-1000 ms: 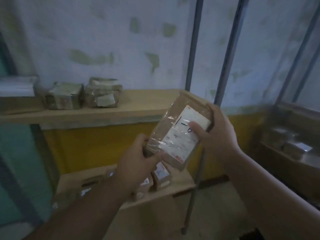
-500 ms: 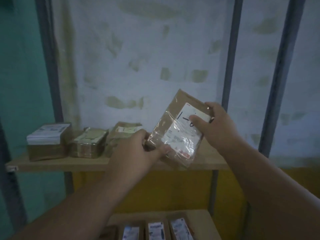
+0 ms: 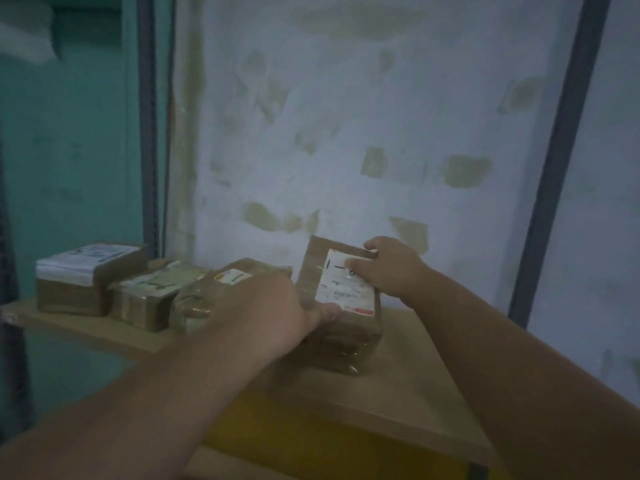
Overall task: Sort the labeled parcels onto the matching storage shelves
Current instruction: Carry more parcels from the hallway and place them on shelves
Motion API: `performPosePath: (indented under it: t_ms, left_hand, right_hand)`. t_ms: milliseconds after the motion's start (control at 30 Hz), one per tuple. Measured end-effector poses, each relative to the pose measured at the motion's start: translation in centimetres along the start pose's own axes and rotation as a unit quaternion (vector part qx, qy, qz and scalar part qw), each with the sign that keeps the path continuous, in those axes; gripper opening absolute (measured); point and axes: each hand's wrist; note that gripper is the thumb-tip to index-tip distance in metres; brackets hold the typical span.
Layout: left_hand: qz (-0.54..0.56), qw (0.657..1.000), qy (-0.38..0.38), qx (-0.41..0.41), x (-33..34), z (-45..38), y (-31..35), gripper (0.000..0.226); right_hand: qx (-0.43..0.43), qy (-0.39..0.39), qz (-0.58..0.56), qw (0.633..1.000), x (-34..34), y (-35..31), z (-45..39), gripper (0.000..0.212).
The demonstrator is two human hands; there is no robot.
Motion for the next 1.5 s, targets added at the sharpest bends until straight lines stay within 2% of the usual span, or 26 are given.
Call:
performPosePath:
  t_ms: [67, 200, 367, 533, 700, 867, 967, 1100, 1267, 1400, 1500]
  left_hand:
    - [-0.023, 1.0, -0.016, -0.008, 0.4, 0.0, 0.6, 0.079]
    - [-0.051, 0.998, -0.013, -0.022, 0.5, 0.0, 0.7, 0.08]
    - [-0.035, 0.997, 0.058, -0.024, -0.5, 1.2, 0.8, 0.062]
    - [0.037, 0.992, 0.122, 0.011, -0.7, 2.7, -1.2, 0.048]
    - [0.08, 0.986, 0.145, 0.027, -1.3, 5.2, -6.4, 0.034]
    - [0.108, 0.984, 0.142, 0.008, -4.4, 10.0, -15.7, 0.027]
    - [0.077, 0.983, 0.168, -0.022, -6.5, 13.4, -24.0, 0.037]
    - [0.053, 0.972, 0.216, -0.081, -9.8, 18.7, -35.4, 0.033]
    - [-0.008, 0.964, 0.218, -0.152, -13.2, 24.6, -46.5, 0.031]
    - [-0.044, 0.956, 0.212, -0.198, -15.8, 26.2, -54.2, 0.018]
    - [-0.08, 0.941, 0.215, -0.247, -16.0, 26.0, -61.0, 0.03]
  right_hand:
    - [-0.026, -0.021, 0.035, 0.999, 0.7, 0.1, -0.5, 0.059]
    - [-0.052, -0.051, 0.057, 0.996, 1.2, 0.2, -0.7, 0.057]
    - [-0.115, 0.014, 0.147, 0.982, -0.6, -1.1, 1.4, 0.054]
    - [-0.2, 0.092, 0.098, 0.97, -1.8, -4.1, 5.1, 0.045]
    - [-0.263, 0.113, 0.034, 0.957, -0.2, -9.8, 8.9, 0.042]
    - [-0.313, 0.105, -0.027, 0.943, 3.9, -19.3, 12.5, 0.041]
    - [-0.346, 0.084, -0.067, 0.932, 7.6, -26.5, 14.1, 0.04]
    - [-0.406, 0.056, -0.131, 0.903, 13.3, -37.1, 16.6, 0.041]
    - [-0.445, 0.004, -0.219, 0.869, 20.9, -48.8, 20.1, 0.04]
    - [-0.478, -0.03, -0.254, 0.84, 26.2, -56.8, 20.7, 0.041]
    - [-0.497, -0.041, -0.274, 0.822, 30.3, -62.3, 19.5, 0.041]
Point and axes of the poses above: each hand's wrist, its own z-axis away from the middle knuckle, its own x-axis out of the palm, y = z × x, and after that the axes turned 4 degrees about -x, right-handed
